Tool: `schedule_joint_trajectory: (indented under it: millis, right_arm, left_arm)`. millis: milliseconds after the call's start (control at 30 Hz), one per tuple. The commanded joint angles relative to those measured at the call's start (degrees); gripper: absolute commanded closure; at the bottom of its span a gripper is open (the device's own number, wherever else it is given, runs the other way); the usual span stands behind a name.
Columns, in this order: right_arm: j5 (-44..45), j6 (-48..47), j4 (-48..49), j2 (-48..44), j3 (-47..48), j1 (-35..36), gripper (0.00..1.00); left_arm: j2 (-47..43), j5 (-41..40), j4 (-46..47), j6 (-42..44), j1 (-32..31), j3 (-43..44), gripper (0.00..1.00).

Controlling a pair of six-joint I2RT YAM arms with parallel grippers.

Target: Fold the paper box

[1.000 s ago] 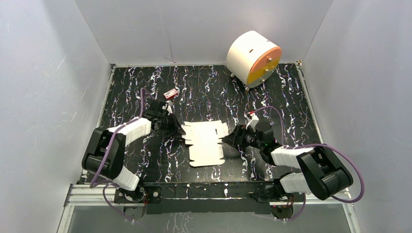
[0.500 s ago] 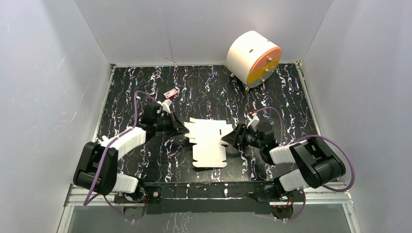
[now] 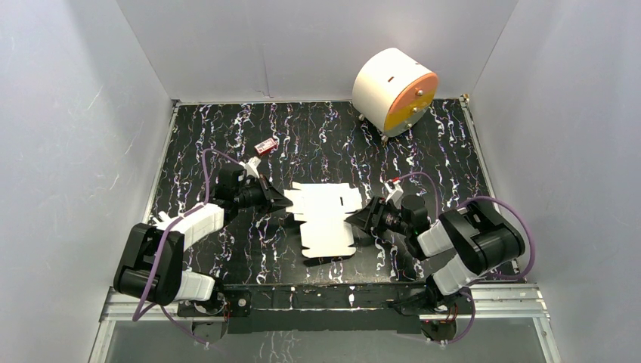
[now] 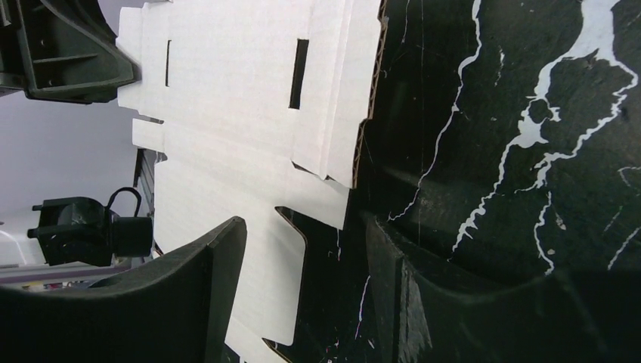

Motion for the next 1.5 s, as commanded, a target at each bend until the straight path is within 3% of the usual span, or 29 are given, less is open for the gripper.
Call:
schedule_joint_trajectory:
  millis: [0, 600, 800, 967, 1200, 1267, 1467]
  right_arm:
    - [-1.9, 0.8, 7.5, 2.4, -0.4, -0.5, 0.34]
    - [-7.0, 9.4, 33.7, 19.4, -0.5, -2.7, 0.53]
    - [-7.3, 8.9, 32.6, 18.5, -0.3, -3.2, 0.54]
    - [-8.4, 8.2, 30.5, 16.8, 0.6, -3.2, 0.64]
    - [-8.2, 3.9, 20.2, 10.6, 1.6, -3.1, 0.82]
    - [-6.9, 0.9, 13.2, 6.9, 2.6, -2.5, 0.84]
    - [4.7, -11.2, -20.5, -6.4, 10.0, 2.9, 0.84]
  left_arm:
    - [-2.2, 2.9, 2.8, -1.9, 0.6, -0.7, 1.0]
    - [-0.7, 2.8, 0.5, -0.4, 0.8, -1.6, 1.0]
    - [-0.9, 2.1, -1.1, 0.7, 0.9, -1.7, 1.0]
    - [-0.9, 2.1, -0.8, 0.5, 1.0, -1.7, 1.0]
    - [-1.0, 1.8, -0.2, 0.0, 1.0, -1.6, 1.0]
    - [-1.0, 1.4, -1.1, 0.5, 0.9, -1.1, 1.0]
    - [-2.0, -0.6, -2.8, 1.1, 0.9, -0.1, 1.0]
